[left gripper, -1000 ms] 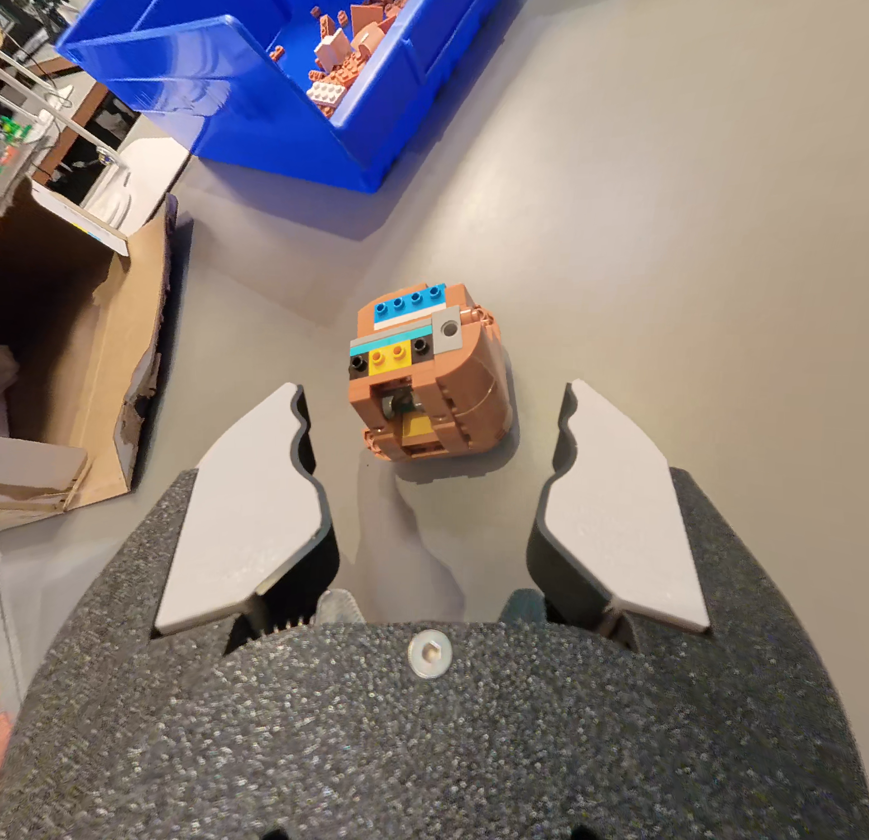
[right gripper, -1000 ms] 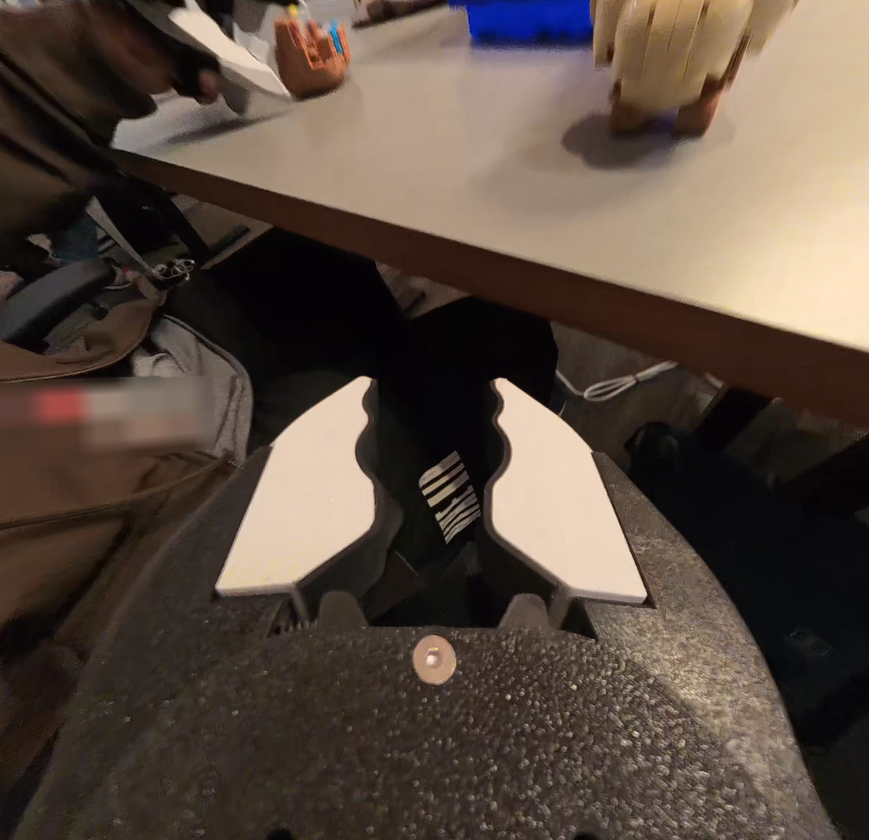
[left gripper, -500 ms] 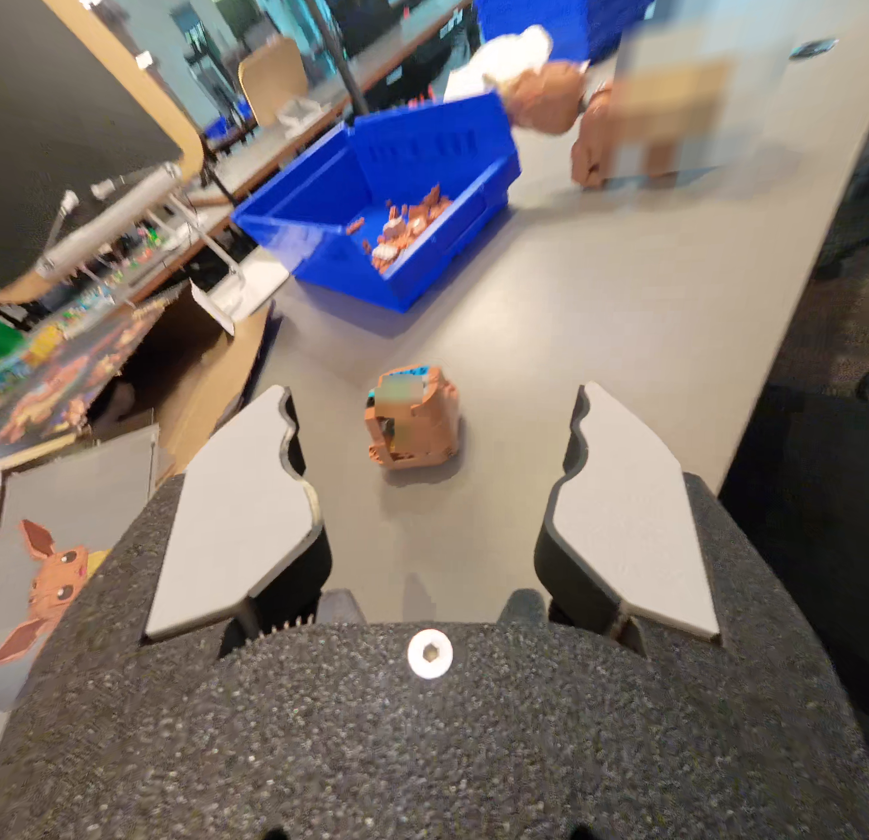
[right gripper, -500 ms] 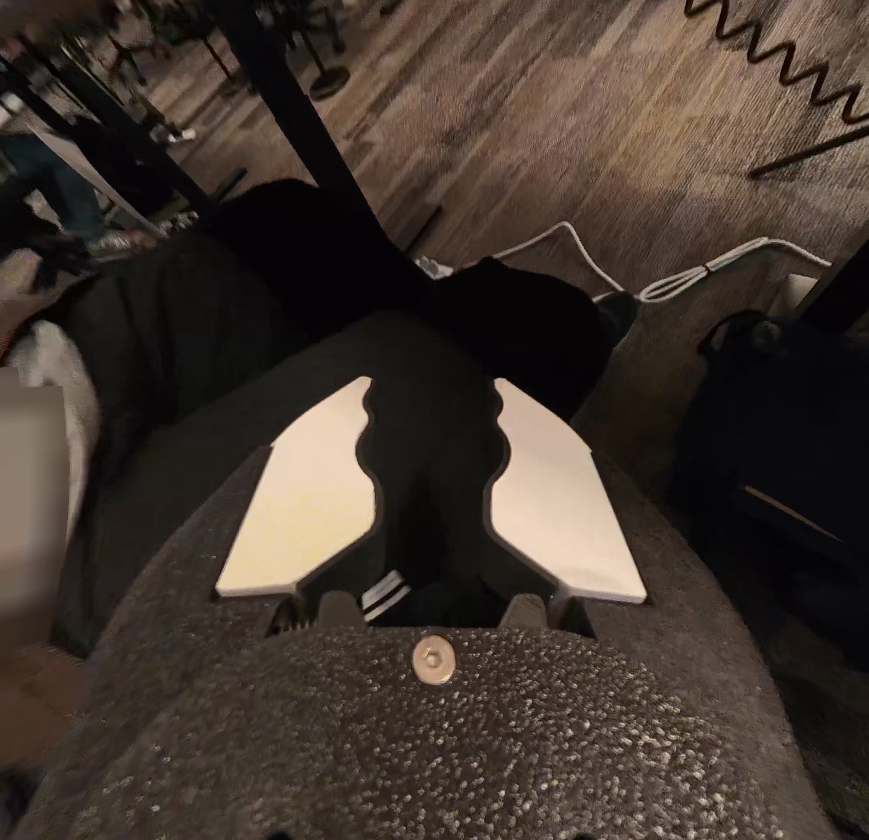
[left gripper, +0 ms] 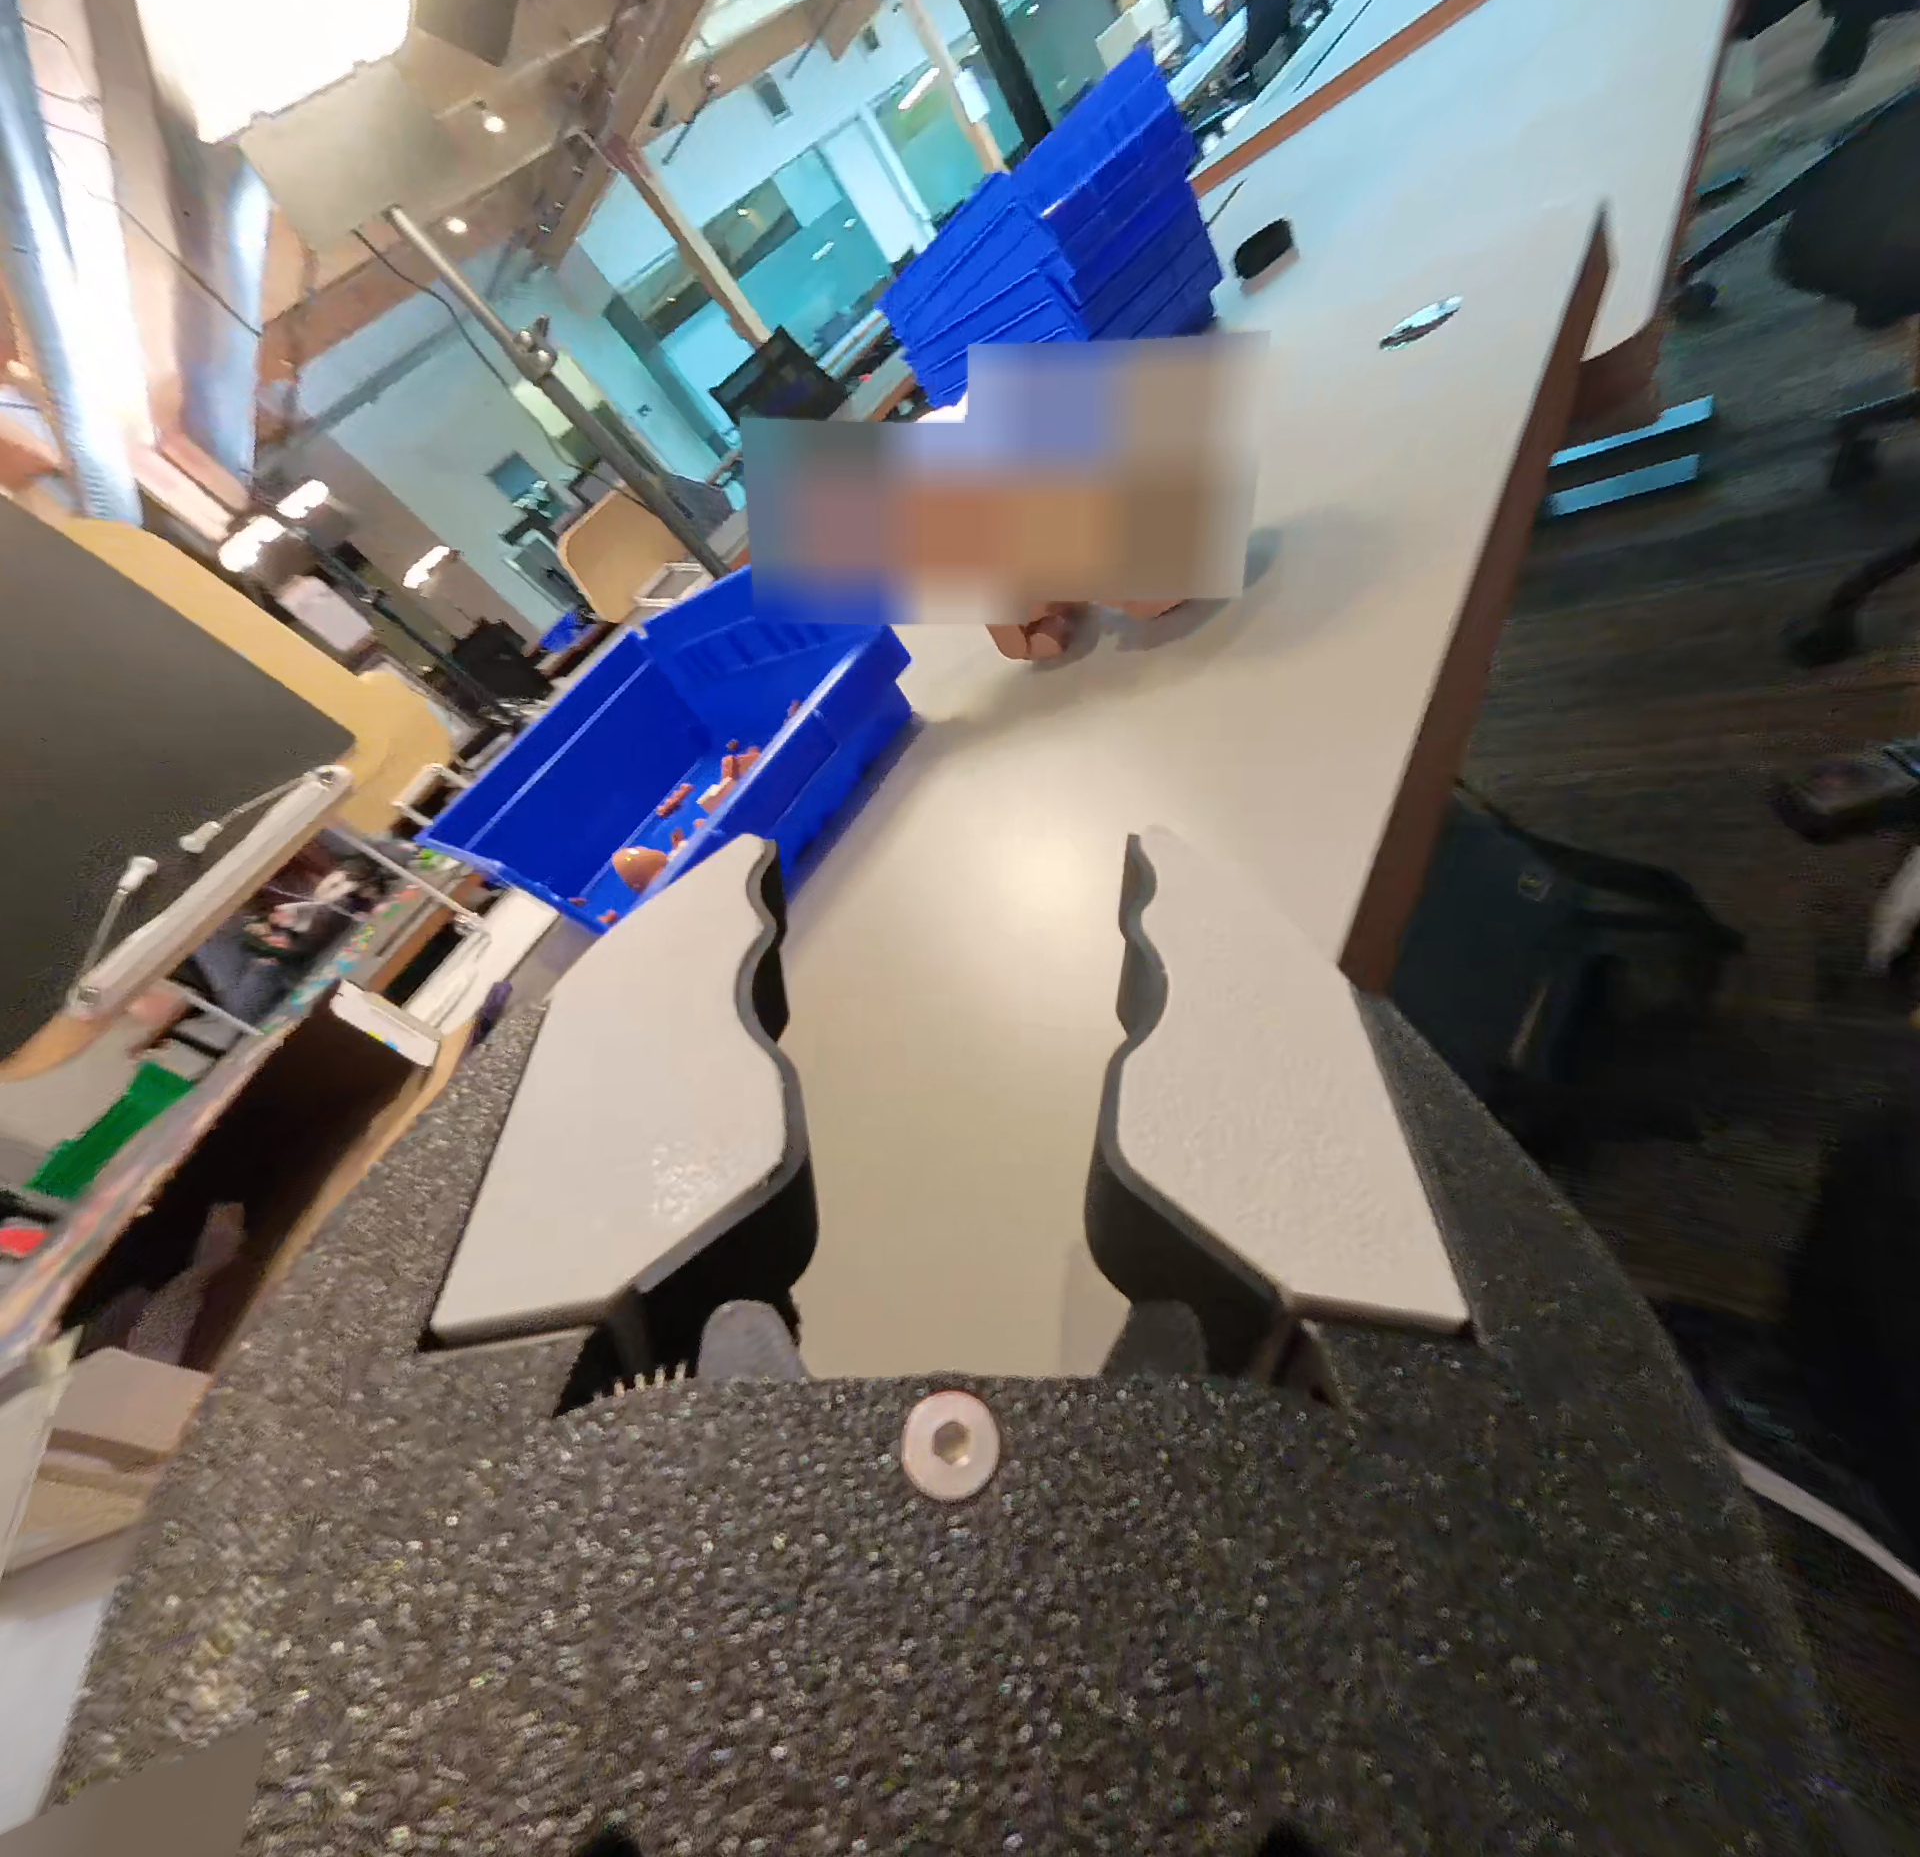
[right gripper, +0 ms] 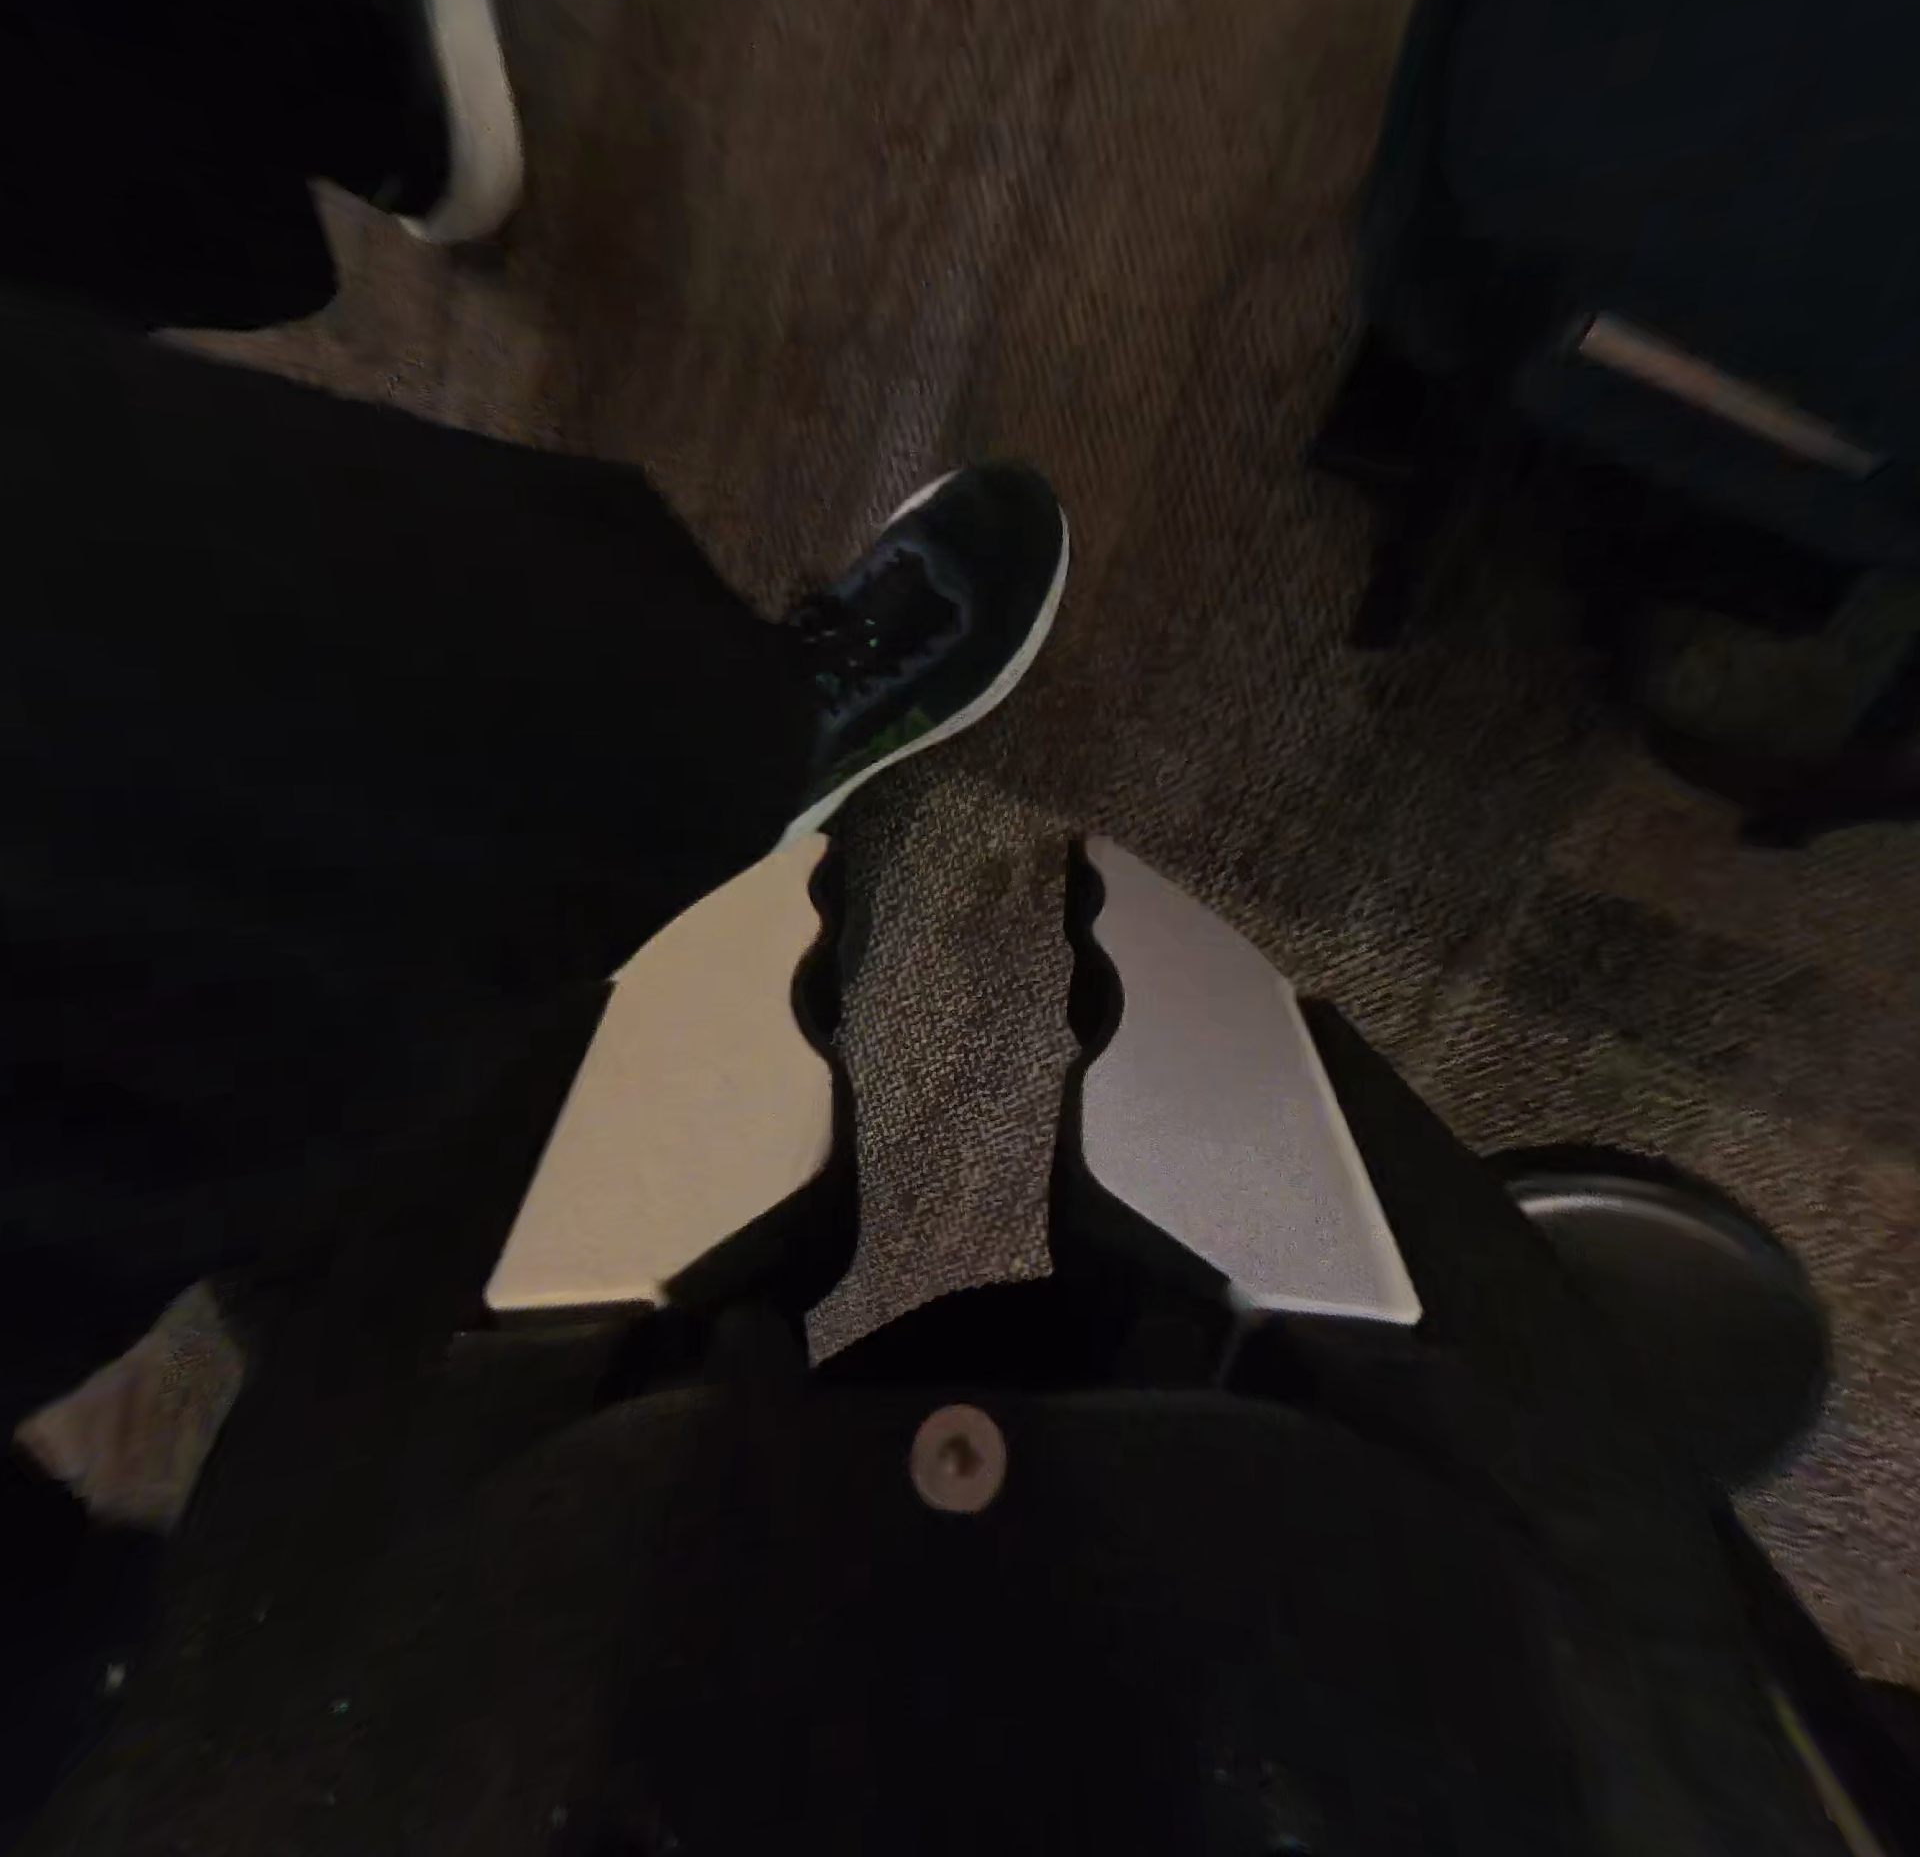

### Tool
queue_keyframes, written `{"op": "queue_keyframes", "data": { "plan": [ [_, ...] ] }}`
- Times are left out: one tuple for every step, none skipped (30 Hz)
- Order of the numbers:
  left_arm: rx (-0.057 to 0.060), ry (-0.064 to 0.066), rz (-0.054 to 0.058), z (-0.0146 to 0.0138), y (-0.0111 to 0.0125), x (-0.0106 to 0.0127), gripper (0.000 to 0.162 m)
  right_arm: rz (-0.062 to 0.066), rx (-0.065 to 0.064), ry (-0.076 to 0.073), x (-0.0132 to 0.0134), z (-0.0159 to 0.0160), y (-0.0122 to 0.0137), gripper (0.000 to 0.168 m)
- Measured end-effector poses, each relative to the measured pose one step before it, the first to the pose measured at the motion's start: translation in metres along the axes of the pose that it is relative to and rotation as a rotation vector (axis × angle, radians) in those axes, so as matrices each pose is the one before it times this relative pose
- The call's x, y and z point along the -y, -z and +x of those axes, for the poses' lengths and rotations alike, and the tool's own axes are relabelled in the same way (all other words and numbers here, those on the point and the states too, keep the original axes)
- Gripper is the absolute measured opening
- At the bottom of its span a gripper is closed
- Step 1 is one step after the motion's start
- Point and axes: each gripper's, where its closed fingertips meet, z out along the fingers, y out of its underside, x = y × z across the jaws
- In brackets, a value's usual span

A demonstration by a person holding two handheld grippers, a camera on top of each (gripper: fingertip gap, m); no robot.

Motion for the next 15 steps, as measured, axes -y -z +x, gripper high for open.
{"op": "queue_keyframes", "data": {
  "plan": [
    [0.0247, -0.0186, -0.0040, -0.00014, -0.01084, -0.00100, 0.062, -0.0158, 0.0100, -0.0328, -0.01023, 0.00711, -0.02361, 0.040],
    [0.0232, -0.0099, -0.0020, -0.00033, -0.01058, -0.00148, 0.062, -0.0035, 0.0158, -0.0400, -0.00793, 0.00672, -0.02427, 0.040],
    [0.0240, 0.0031, -0.0002, -0.00076, -0.01028, -0.00238, 0.061, 0.0042, 0.0185, -0.0415, -0.00576, 0.00723, -0.02489, 0.039],
    [0.0154, 0.0151, -0.0049, 0.00003, -0.01039, -0.00415, 0.061, 0.0091, 0.0180, -0.0373, -0.00401, 0.00749, -0.02474, 0.039],
    [0.0143, -0.0034, -0.0223, -0.00046, -0.01004, -0.00537, 0.059, 0.0145, 0.0195, -0.0339, -0.00250, 0.00791, -0.02378, 0.039],
    [0.0432, -0.0341, -0.0262, -0.00397, -0.00928, -0.00358, 0.058, 0.0167, 0.0258, -0.0341, -0.00041, 0.00719, -0.02316, 0.039],
    [0.0080, -0.0228, -0.0022, 0.00129, -0.00844, 0.00017, 0.058, 0.0198, 0.0304, -0.0366, 0.00165, 0.00751, -0.02231, 0.040],
    [0.0006, -0.0121, -0.0154, 0.00171, -0.00755, -0.00101, 0.058, 0.0260, 0.0324, -0.0412, 0.00385, 0.00736, -0.01954, 0.040],
    [0.0029, -0.0069, -0.0360, 0.00073, -0.00673, -0.00377, 0.057, 0.0268, 0.0267, -0.0430, 0.00513, 0.00801, -0.01707, 0.040],
    [0.0075, -0.0045, -0.0407, -0.00030, -0.00486, -0.00450, 0.057, 0.0272, 0.0163, -0.0360, 0.00679, 0.00938, -0.01540, 0.039],
    [0.0167, -0.0114, -0.0254, -0.00082, -0.00248, -0.00289, 0.057, 0.0288, 0.0032, -0.0276, 0.00920, 0.00953, -0.01298, 0.039],
    [0.0101, -0.0278, -0.0041, 0.00138, -0.00060, -0.00031, 0.055, 0.0272, -0.0096, -0.0211, 0.01063, 0.01110, -0.01157, 0.038],
    [0.0080, -0.0322, 0.0025, 0.00192, -0.00004, 0.00037, 0.051, 0.0261, -0.0162, -0.0143, 0.01102, 0.01184, -0.01046, 0.036],
    [0.0094, -0.0300, -0.0012, 0.00156, -0.00037, -0.00002, 0.048, 0.0281, -0.0153, -0.0103, 0.01159, 0.01002, -0.00962, 0.033],
    [0.0059, -0.0249, -0.0091, 0.00152, -0.00100, -0.00088, 0.046, 0.0255, -0.0073, -0.0076, 0.01097, 0.00835, -0.00856, 0.031]
  ]
}}
